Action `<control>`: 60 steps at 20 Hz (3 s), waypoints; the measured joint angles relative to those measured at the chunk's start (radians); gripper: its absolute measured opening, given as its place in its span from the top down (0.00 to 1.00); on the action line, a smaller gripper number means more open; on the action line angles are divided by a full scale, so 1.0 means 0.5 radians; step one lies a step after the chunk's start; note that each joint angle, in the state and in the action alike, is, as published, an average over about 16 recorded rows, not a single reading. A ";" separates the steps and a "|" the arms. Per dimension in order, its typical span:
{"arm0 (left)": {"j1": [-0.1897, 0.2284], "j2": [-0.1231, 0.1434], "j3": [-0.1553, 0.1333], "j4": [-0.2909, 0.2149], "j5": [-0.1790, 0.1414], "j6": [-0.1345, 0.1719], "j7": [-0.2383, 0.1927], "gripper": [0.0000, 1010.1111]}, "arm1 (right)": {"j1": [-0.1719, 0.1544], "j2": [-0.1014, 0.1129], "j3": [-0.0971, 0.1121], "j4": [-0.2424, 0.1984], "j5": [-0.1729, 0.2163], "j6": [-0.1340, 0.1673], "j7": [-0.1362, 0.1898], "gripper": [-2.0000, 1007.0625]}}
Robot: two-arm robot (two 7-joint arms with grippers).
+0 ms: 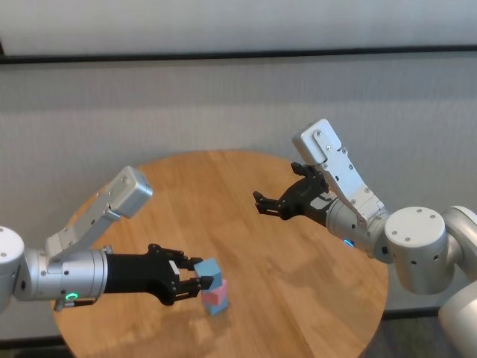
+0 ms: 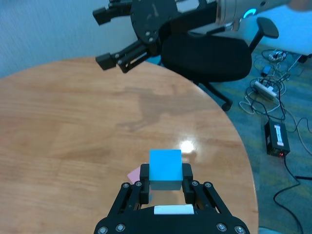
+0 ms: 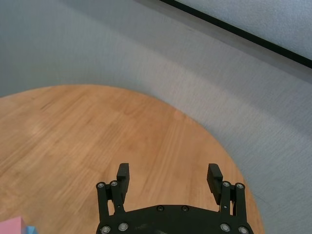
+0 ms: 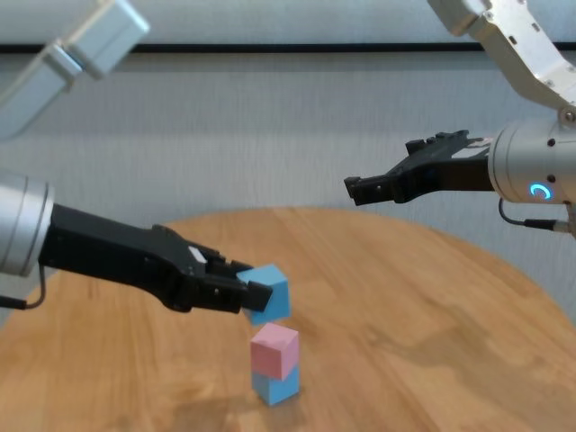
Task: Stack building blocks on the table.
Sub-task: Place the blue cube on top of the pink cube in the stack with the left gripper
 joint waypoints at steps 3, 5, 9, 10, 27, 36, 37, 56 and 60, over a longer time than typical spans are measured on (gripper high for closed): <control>-0.025 -0.013 0.033 0.037 0.010 -0.018 -0.003 0.61 | 0.000 0.000 0.000 0.000 0.000 0.000 0.000 0.00; -0.039 -0.020 0.052 0.060 0.014 -0.029 -0.004 0.61 | 0.000 0.000 0.000 0.000 0.000 0.000 0.000 0.00; -0.065 -0.036 0.089 0.103 0.017 -0.051 -0.007 0.61 | 0.000 0.000 0.000 0.000 0.000 0.000 0.000 0.00; -0.071 -0.041 0.097 0.113 0.017 -0.056 -0.009 0.61 | 0.000 0.000 0.000 0.000 0.000 0.000 0.000 0.00; -0.174 -0.108 0.207 0.272 -0.023 -0.116 -0.014 0.61 | 0.000 0.000 0.000 0.000 0.000 0.000 0.000 0.00; -0.204 -0.094 0.236 0.310 -0.042 -0.128 0.025 0.61 | 0.000 0.000 0.000 0.000 0.000 0.000 0.000 0.00; -0.207 -0.091 0.239 0.312 -0.044 -0.127 0.029 0.61 | 0.000 0.000 0.000 0.000 0.000 0.000 0.000 0.00; -0.244 -0.066 0.307 0.347 -0.093 -0.120 0.056 0.61 | 0.000 0.000 0.000 0.000 0.000 0.000 0.000 0.00; -0.255 -0.067 0.315 0.362 -0.096 -0.125 0.057 0.61 | 0.000 0.000 0.000 0.000 0.000 0.000 0.000 0.00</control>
